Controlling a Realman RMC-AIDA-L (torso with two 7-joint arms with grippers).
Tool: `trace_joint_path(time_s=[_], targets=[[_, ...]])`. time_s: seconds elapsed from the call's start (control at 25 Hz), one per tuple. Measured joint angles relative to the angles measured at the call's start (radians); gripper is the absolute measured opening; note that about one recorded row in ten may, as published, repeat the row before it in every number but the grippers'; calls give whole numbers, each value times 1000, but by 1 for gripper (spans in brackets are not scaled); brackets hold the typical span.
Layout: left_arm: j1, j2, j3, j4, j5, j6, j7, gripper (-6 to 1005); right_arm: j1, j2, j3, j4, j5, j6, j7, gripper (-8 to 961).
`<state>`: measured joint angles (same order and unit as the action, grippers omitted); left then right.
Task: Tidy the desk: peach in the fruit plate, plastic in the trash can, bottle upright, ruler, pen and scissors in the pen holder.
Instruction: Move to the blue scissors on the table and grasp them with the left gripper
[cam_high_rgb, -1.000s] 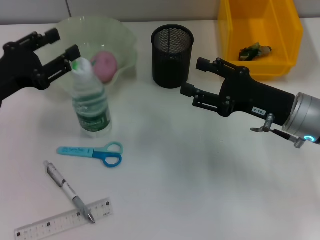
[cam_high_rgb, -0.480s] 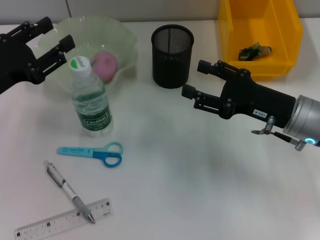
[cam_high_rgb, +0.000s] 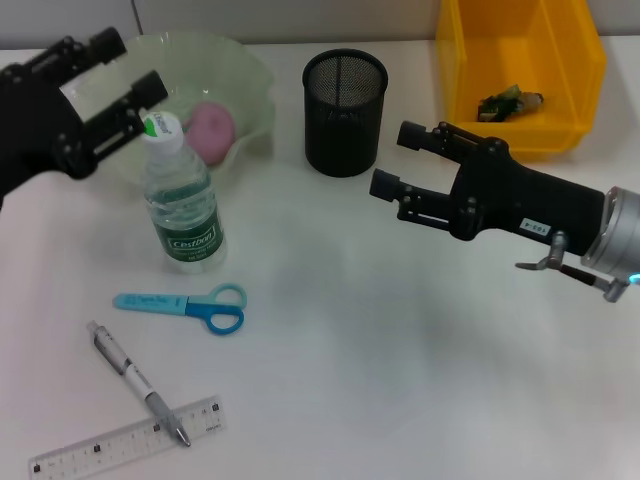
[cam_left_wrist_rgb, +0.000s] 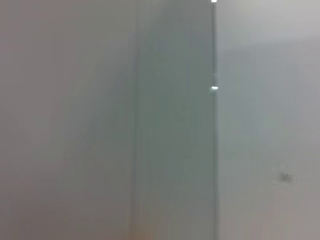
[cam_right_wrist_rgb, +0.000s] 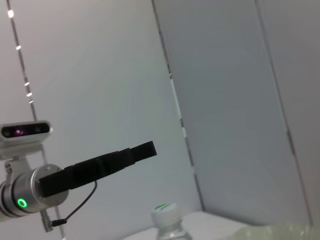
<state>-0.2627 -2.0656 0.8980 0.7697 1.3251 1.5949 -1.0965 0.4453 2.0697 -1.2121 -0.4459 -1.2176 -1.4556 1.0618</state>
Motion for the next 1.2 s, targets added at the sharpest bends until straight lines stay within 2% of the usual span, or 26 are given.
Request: trace_joint_path(time_s=[0.24,0.32,0.36,0.4,0.56,0.96,1.2], targets=[[6,5,3,8,90,100,-62,615,-36,-6,6,-180,-156,-12,170,786],[5,9,-2,11,114,137,-90,614,-43,-6,15,-267,-250,-22,262,786],[4,11,-4,12,121,150,-103,614,-42,-6,31,-355,-353,-49,362,786],[4,14,-7,13,123,159,-121,614,-42,-6,31,-355,-353,-49,362,786],[3,29,-9,16,125,174,-159,614,-26,-6,81,-506,-538,-132,521,786],[54,35,-10,15,128,225,-149,615,-18,1,93,-524,-560,-150,528,786],[66,53,-4,9,143,255,-149,615,-13,0,94,-525,-580,-161,532,786]])
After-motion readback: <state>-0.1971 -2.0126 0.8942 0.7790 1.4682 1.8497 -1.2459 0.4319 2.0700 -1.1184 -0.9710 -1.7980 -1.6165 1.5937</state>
